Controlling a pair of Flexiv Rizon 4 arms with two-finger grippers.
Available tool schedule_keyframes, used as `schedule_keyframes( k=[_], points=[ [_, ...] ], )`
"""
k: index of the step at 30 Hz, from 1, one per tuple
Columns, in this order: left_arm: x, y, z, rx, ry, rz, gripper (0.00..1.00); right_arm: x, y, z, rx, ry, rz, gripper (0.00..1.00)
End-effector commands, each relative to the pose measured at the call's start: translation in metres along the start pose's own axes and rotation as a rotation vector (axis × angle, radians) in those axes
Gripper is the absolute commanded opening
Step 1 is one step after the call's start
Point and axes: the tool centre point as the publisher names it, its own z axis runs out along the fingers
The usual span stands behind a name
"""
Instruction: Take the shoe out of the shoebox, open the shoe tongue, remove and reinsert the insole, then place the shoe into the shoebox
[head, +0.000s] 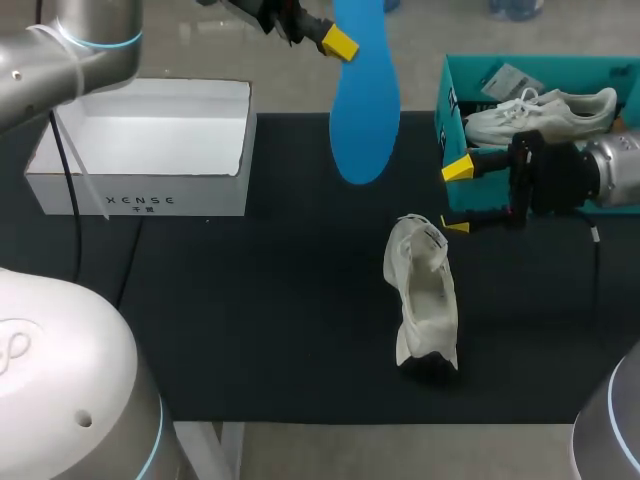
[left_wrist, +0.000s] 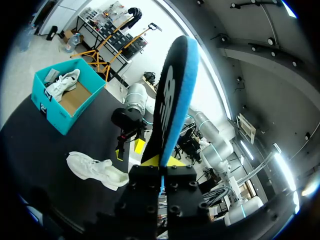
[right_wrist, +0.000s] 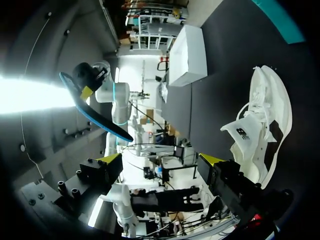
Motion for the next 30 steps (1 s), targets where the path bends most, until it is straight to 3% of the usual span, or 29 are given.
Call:
schedule_keyframes(
  k=[1, 23, 27, 29, 30],
  points=[
    [0.000, 0.001, 0.000, 0.002, -0.001, 0.001, 0.00, 0.000, -0.001, 0.001, -0.004, -0.001, 0.000, 1.00],
    [0.000, 0.001, 0.000, 0.002, -0.001, 0.001, 0.00, 0.000, -0.001, 0.001, -0.004, -0.001, 0.000, 1.00],
    [0.007, 0.016, -0.006, 0.075, -0.106, 0.129, 0.00, 0.000, -0.001, 0.001, -0.004, -0.001, 0.000, 1.00],
    [0.009, 0.028, -0.009, 0.076, -0.122, 0.212, 0.00, 0.000, -0.001, 0.001, -0.004, -0.001, 0.000, 1.00],
    [0.009, 0.035, -0.011, 0.120, -0.153, 0.237, 0.00, 0.000, -0.001, 0.001, -0.004, -0.001, 0.000, 1.00]
  ],
)
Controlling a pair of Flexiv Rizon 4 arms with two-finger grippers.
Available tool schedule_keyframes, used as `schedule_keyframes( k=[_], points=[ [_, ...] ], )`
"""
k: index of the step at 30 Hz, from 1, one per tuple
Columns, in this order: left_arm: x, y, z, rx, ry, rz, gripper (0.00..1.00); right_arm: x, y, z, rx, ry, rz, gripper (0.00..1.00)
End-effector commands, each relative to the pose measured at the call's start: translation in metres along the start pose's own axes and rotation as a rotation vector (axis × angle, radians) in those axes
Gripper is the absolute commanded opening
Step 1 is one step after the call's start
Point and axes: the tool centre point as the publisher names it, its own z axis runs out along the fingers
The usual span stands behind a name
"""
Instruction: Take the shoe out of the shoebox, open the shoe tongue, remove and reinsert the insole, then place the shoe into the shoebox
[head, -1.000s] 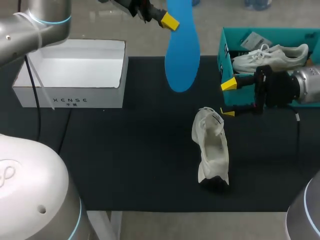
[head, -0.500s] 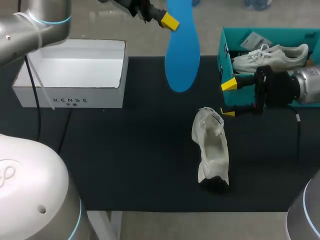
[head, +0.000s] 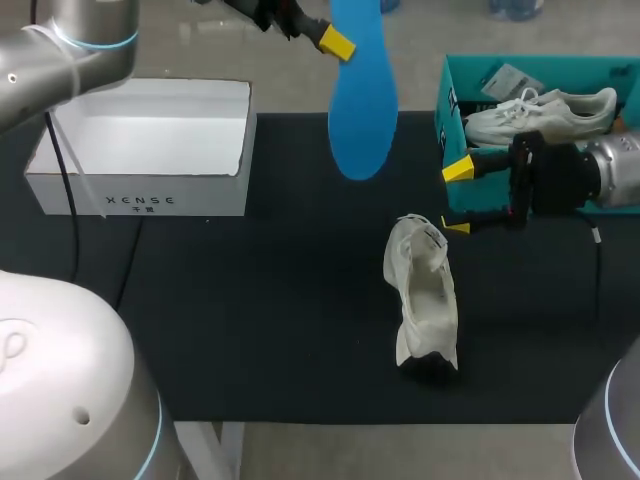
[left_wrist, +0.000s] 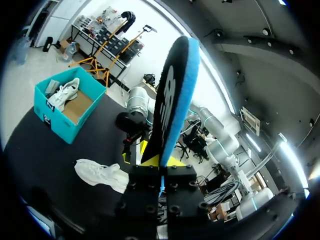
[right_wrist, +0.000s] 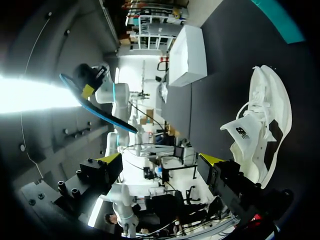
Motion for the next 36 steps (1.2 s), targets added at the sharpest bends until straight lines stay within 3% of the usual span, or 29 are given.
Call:
schedule_keyframes(
  k=[1, 13, 17, 22, 27, 36],
  points=[
    [0.019, 0.036, -0.005, 0.097, -0.094, 0.138, 0.00, 0.000, 0.000, 0.001, -0.002, -0.002, 0.001, 1.00],
    [0.015, 0.114, 0.002, 0.187, -0.122, 0.332, 0.00, 0.000, 0.000, 0.001, -0.002, -0.002, 0.001, 1.00],
    [0.010, 0.133, 0.008, 0.190, -0.109, 0.351, 0.00, 0.000, 0.000, 0.001, -0.002, -0.002, 0.001, 1.00],
    [0.006, 0.158, 0.024, 0.140, -0.056, 0.370, 0.00, 0.000, 0.000, 0.001, -0.002, -0.002, 0.001, 1.00],
    [0.007, 0.171, 0.039, 0.146, -0.060, 0.378, 0.00, 0.000, 0.000, 0.001, -0.002, -0.002, 0.001, 1.00],
    [0.007, 0.171, 0.039, 0.146, -0.060, 0.378, 0.00, 0.000, 0.000, 0.001, -0.002, -0.002, 0.001, 1.00]
  ],
)
